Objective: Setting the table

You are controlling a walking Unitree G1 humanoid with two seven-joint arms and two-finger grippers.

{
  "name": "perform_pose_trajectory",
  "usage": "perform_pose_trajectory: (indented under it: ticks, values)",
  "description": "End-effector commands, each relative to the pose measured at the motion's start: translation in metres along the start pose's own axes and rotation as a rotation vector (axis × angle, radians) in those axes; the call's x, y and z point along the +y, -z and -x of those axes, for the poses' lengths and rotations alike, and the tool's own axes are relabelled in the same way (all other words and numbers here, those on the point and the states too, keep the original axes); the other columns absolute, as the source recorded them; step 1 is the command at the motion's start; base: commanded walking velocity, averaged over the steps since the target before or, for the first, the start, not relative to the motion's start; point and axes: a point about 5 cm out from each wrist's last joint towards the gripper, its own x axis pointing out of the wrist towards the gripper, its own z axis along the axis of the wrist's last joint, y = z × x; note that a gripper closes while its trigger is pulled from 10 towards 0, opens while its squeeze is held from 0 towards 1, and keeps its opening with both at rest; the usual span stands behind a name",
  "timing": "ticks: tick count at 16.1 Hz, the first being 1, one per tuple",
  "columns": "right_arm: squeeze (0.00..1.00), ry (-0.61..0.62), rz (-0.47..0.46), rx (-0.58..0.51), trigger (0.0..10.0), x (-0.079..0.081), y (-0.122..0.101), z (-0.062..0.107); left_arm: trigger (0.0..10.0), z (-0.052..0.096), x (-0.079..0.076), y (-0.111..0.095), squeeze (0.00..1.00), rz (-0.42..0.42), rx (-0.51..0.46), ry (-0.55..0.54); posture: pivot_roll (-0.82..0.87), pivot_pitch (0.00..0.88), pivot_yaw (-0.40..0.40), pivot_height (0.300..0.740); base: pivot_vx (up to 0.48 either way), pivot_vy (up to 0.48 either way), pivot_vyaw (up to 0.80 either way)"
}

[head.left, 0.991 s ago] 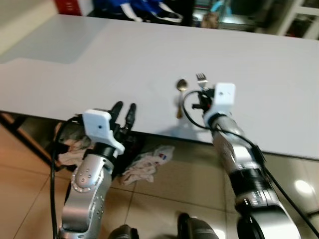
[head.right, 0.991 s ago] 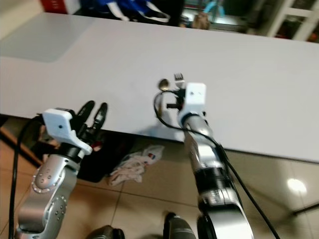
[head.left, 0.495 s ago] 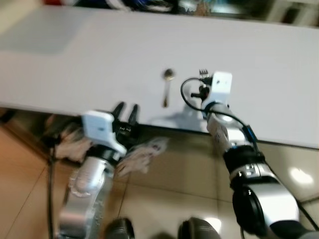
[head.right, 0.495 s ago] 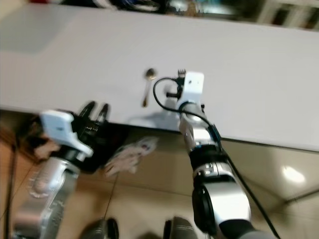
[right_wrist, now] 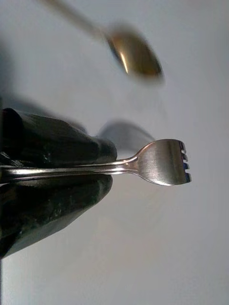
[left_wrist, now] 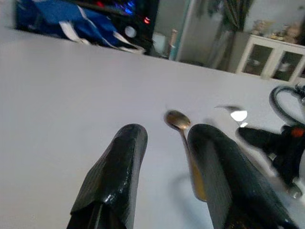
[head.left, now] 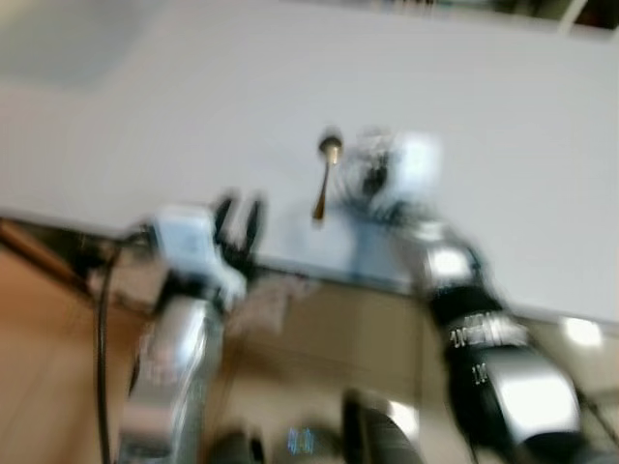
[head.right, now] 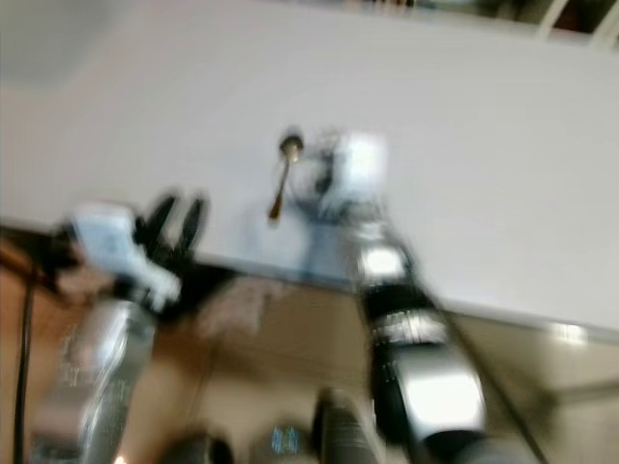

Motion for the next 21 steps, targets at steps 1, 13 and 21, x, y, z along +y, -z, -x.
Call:
perform_pose_trajectory:
  ticks: [1,13,21]
  values:
    - [0.00,-0.045,-0.019,-0.031,10.0,0.019,-0.007,0.000,10.0,0.006,0.006,0.000,0.00,-0.022,0.017,-0.025,-0.09,0.206,-0.011,0.740,0.000,0.000,0.00]
    - [0.00,0.008,-0.170,-0.082,10.0,0.025,-0.039,-0.009,10.0,0.021,-0.001,-0.018,0.00,-0.067,0.026,-0.048,-0.02,0.301,-0.023,0.740,0.000,0.000,0.00]
    - [0.00,-0.008,-0.158,-0.051,10.0,0.048,-0.031,-0.011,10.0,0.023,-0.005,-0.024,0.00,-0.072,0.028,-0.050,0.00,0.321,-0.028,0.740,0.000,0.000,0.00]
